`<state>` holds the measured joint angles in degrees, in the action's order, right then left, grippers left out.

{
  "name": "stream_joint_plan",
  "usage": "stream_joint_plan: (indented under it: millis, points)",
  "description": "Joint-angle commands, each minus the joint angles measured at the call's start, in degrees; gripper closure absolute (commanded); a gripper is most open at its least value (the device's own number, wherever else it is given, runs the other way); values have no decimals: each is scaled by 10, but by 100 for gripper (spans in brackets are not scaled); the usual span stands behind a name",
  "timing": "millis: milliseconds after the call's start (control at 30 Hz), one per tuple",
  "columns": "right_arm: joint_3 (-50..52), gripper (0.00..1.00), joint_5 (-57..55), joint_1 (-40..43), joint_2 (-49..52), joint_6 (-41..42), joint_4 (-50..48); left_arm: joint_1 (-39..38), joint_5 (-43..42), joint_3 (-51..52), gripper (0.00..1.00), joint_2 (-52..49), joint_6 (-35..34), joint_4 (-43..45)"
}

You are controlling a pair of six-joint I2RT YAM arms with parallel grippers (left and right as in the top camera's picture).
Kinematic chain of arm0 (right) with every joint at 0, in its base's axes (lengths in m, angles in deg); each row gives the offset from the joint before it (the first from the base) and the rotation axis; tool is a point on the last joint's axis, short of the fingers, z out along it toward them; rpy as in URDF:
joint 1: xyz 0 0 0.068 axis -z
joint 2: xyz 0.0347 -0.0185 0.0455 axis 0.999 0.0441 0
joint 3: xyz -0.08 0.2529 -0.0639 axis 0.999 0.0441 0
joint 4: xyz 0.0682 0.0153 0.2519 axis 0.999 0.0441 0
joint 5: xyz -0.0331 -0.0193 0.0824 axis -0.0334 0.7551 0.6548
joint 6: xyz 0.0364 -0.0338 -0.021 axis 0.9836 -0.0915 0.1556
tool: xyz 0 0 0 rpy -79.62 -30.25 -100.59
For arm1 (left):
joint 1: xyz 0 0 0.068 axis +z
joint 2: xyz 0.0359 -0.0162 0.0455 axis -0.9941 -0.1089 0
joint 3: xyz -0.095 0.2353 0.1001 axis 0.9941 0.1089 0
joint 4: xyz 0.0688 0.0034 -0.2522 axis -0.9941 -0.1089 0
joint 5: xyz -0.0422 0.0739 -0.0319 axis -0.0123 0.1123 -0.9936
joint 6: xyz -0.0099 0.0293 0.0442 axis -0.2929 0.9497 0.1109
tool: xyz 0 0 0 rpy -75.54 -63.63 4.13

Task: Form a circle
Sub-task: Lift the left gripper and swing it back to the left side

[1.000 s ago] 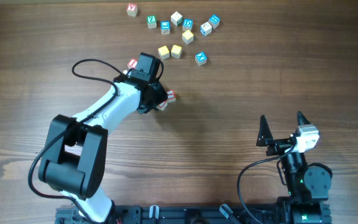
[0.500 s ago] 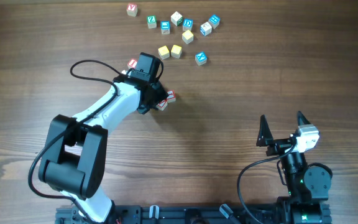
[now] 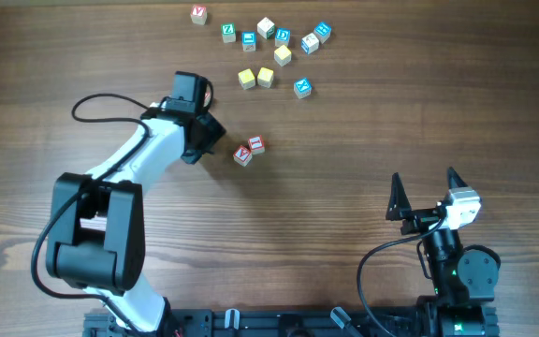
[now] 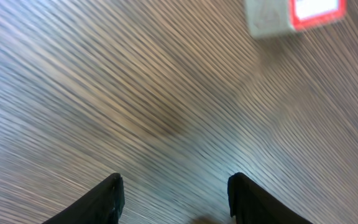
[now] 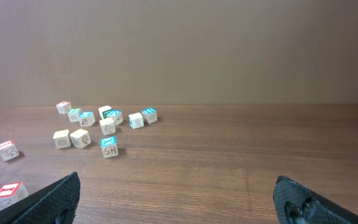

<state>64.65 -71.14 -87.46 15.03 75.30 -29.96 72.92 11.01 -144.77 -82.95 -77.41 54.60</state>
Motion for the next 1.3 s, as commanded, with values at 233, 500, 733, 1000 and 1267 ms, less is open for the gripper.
stream_joint_plan:
  millis: [233, 500, 733, 1000, 1267]
  points:
    - [1, 0, -10, 2, 0, -5, -3, 97, 48, 5, 40, -9, -9, -21]
    - [1, 0, -10, 2, 0, -5, -3, 160, 89, 5, 0, -9, -9, -56]
    - [1, 0, -10, 2, 0, -5, -3, 167, 89, 5, 0, -9, -9, -57]
    - [1, 0, -14, 2, 0, -15, -22, 167, 89, 5, 0, -9, -9, -57]
    - [0, 0, 41, 2, 0, 0, -12, 167, 89, 5, 0, -9, -9, -57]
